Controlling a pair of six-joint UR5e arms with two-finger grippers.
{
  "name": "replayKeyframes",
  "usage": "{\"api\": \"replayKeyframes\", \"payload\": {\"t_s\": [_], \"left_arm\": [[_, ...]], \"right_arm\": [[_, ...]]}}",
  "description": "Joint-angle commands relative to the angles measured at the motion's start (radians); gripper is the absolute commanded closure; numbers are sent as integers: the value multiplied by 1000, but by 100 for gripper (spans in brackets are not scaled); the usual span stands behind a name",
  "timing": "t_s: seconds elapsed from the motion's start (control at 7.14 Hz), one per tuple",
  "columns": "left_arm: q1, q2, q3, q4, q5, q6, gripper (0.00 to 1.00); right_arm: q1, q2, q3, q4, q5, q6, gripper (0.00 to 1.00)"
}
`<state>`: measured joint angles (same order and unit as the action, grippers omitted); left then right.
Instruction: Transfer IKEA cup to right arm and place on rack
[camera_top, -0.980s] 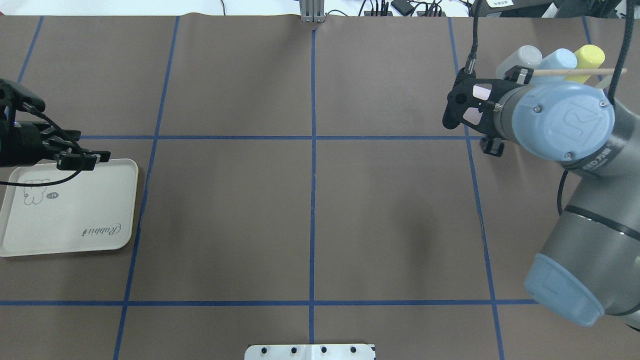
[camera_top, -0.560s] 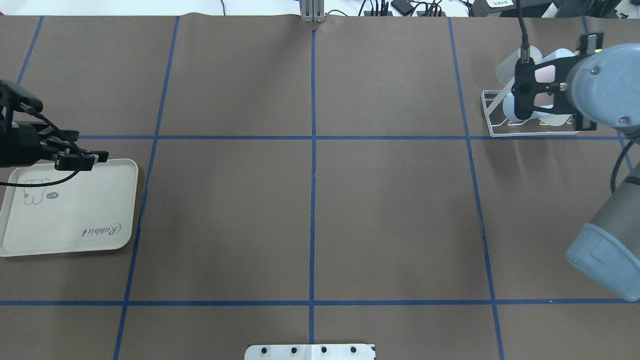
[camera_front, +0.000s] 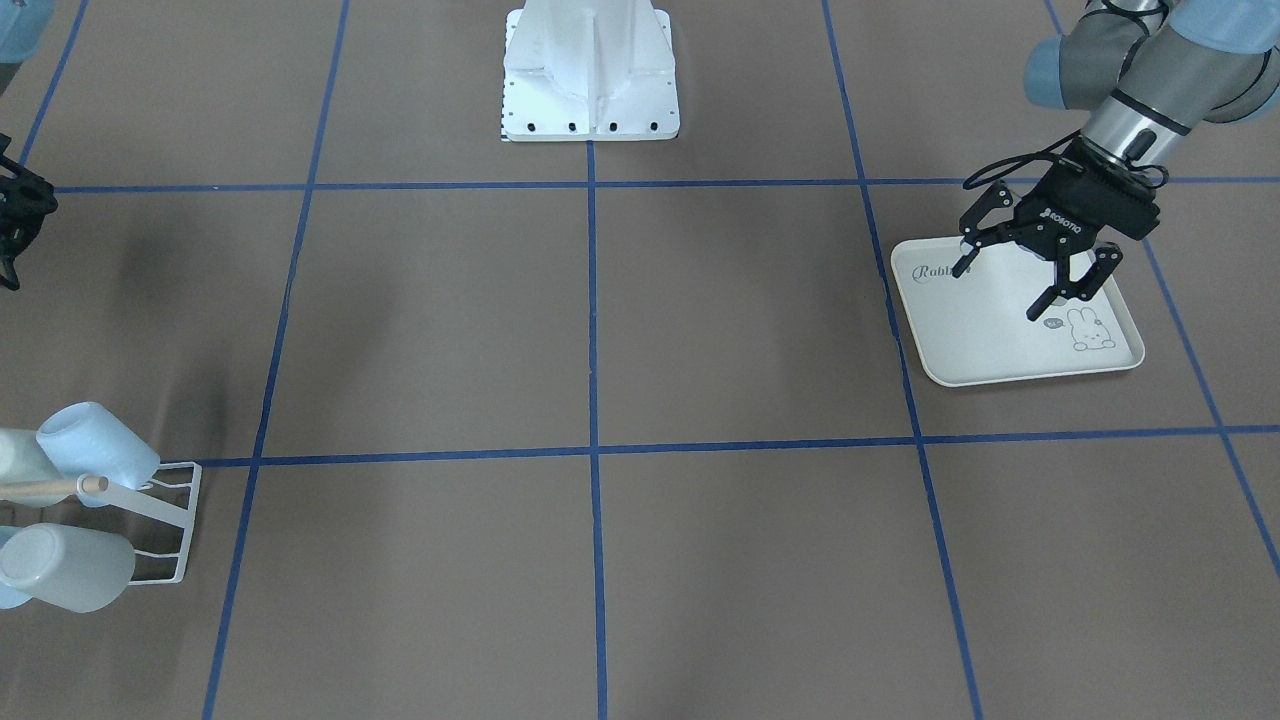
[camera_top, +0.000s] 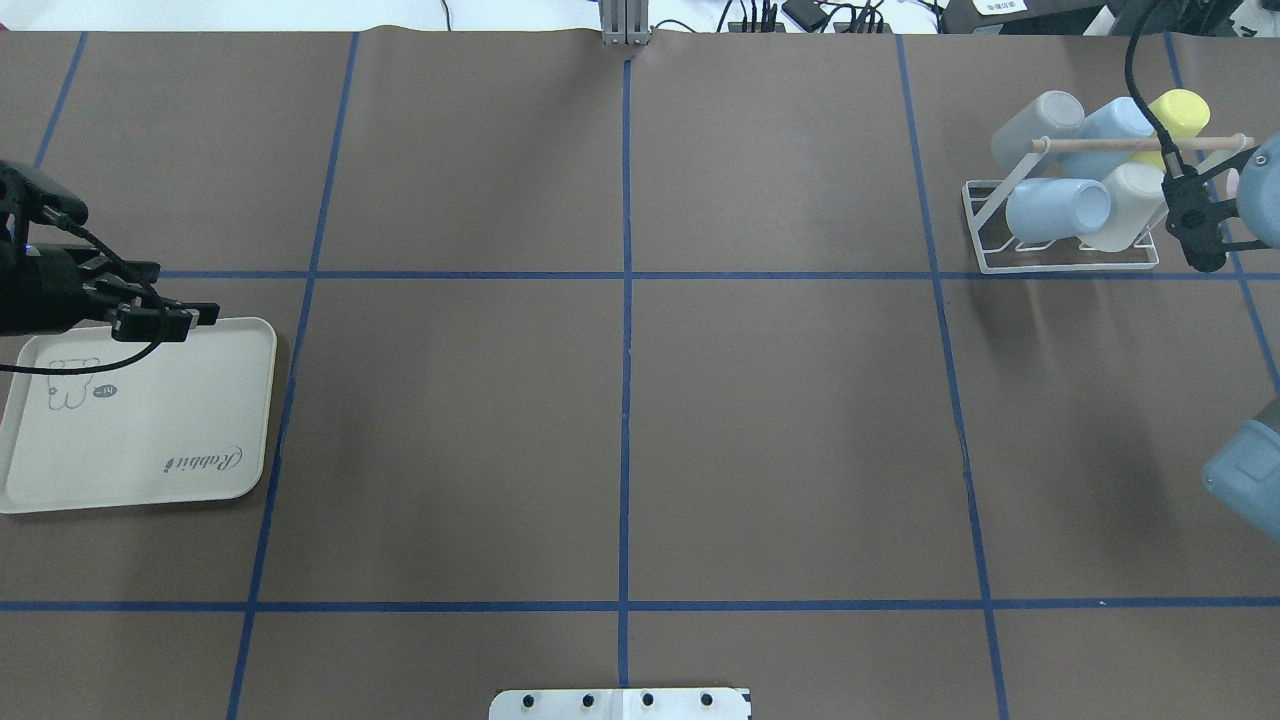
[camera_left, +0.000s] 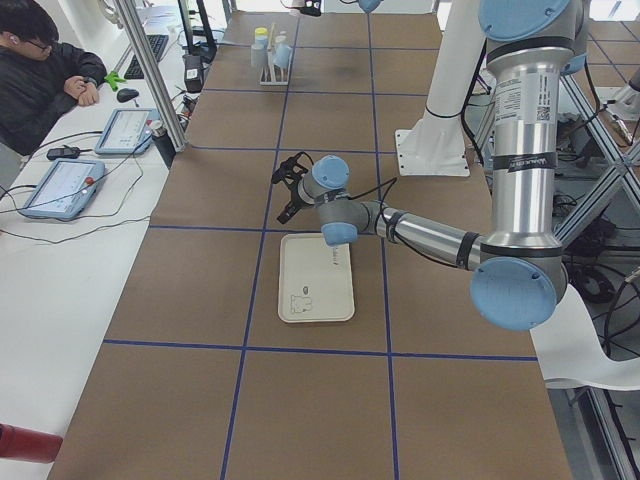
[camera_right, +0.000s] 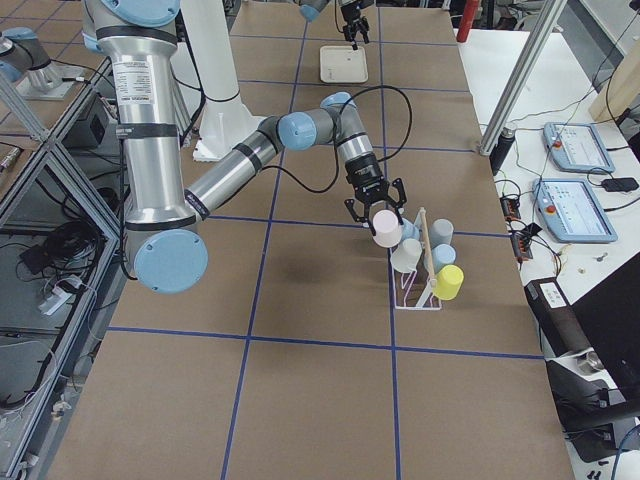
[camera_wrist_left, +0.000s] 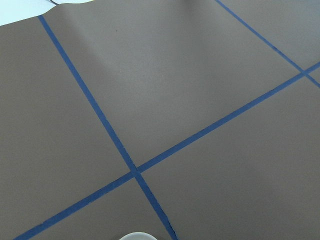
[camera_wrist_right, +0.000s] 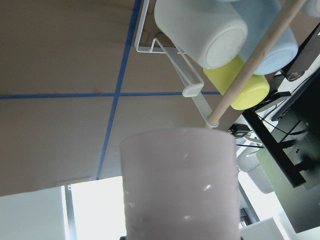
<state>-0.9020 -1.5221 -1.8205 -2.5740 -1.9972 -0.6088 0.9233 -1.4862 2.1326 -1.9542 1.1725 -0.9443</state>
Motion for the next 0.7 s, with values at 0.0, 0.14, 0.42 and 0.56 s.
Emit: {"api": "replayKeyframes", "payload": {"t_s": [0.0, 0.14, 0.42, 0.56], "left_arm": [[2, -3, 3, 0, 0, -3, 0], [2, -3, 3, -2, 0, -3, 0], [3, -3, 3, -2, 0, -3, 0], [3, -3, 4, -3, 0, -3, 0]], "right_arm": [[29, -3, -141, 201, -27, -100, 100], [38, -3, -170, 231, -30, -125, 100], [37, 9, -229, 247, -53, -119, 100], [35, 10, -253, 279, -54, -119, 100]]}}
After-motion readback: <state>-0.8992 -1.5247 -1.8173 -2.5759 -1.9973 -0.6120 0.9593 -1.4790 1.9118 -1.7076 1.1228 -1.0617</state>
